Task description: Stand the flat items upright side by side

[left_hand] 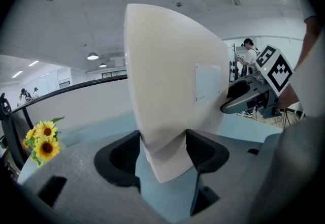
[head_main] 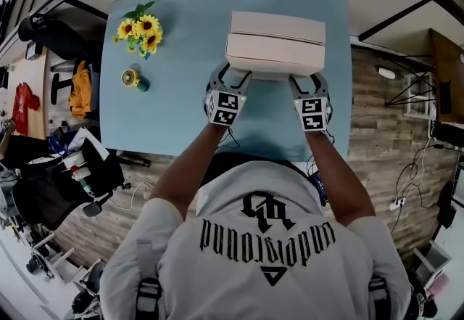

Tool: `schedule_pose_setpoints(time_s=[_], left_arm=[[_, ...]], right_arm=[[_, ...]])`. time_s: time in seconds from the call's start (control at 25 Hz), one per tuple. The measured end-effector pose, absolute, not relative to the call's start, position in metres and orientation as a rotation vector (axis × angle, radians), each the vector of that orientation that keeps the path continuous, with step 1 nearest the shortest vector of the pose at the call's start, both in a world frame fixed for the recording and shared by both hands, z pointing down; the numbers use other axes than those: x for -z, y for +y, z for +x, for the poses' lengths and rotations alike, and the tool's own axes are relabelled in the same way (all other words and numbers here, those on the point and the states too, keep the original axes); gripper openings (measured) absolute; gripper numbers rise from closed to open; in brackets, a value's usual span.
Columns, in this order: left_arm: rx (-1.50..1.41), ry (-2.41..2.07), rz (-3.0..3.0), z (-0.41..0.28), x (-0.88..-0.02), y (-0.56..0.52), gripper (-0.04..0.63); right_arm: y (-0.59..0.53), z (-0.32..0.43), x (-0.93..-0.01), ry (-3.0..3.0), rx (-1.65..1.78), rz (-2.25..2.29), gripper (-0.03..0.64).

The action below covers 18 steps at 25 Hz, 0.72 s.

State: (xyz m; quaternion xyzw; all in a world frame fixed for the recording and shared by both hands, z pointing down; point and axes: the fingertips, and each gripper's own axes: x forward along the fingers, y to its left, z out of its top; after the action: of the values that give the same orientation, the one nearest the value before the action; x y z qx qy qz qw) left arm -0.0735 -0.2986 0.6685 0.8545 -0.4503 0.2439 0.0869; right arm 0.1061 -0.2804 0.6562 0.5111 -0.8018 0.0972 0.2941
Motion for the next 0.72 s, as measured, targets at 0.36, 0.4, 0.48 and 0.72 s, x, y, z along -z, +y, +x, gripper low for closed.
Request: schedule_pose_setpoints(time_s=[0.36,0.4,0.48,0.72], left_arm=[[-0.72,-1.356,2.546,-0.073,-0.67,-0.293,0.322],[-0.719,-1.358,2.545,-0.073,-0.67,-0.292,0.325],[-0.715,-1.366,2.543,-0.074,-0.668,-0.291,0.331],[-0.696,-1.393,2.536,-0.082,-0.654,-0.274,0.337]], right_arm=[[-0.278,0.106,-0.656,-2.15,-0.261,1.348,0.303],[-0.278,0.106,-0.655,-2.153,-0.264,1.349,0.311],[-0.277,0.106,-0.652,-2.159,-0.269,1.351,0.319],[-0.26,0.113,-0.643,-2.184,-0.265,1.354,0.325]])
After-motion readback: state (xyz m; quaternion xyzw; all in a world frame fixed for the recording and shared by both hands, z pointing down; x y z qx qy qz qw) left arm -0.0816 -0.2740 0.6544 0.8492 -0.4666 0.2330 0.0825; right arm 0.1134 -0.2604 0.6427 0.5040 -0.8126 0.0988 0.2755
